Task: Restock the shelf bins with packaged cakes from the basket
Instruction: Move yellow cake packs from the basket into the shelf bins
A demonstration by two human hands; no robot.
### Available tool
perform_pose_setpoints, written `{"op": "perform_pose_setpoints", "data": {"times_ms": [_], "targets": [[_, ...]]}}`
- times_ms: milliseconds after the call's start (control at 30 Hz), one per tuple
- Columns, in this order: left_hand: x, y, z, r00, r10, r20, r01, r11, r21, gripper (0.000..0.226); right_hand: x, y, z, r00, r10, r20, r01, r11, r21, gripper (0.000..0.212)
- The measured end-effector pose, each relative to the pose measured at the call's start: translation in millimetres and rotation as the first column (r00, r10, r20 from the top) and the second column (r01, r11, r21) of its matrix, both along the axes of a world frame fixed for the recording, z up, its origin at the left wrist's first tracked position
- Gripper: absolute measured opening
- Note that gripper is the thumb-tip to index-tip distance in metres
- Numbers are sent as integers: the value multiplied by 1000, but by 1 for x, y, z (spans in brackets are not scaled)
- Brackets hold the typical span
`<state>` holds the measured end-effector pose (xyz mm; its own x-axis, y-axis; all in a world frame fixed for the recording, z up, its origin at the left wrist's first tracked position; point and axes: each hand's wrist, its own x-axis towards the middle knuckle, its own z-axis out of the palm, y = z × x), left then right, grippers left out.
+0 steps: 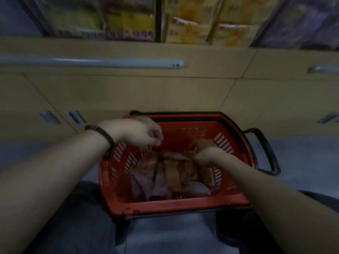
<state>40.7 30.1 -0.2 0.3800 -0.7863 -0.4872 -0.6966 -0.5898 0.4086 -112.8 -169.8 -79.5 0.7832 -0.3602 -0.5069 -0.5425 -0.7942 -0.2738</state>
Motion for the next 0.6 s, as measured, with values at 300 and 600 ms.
{"op": "perform_pose_setpoints", "data": {"times_ms": [300, 600], "targets": [[7, -32, -22, 989, -30, -144, 65, 968, 244, 30, 4, 29, -75, 976, 9, -218, -6, 1000, 16, 54], [3, -39, -31, 984, -28, -176, 94, 921, 378, 44, -1, 78, -126, 961, 48, -272, 8, 979, 203, 43]]}}
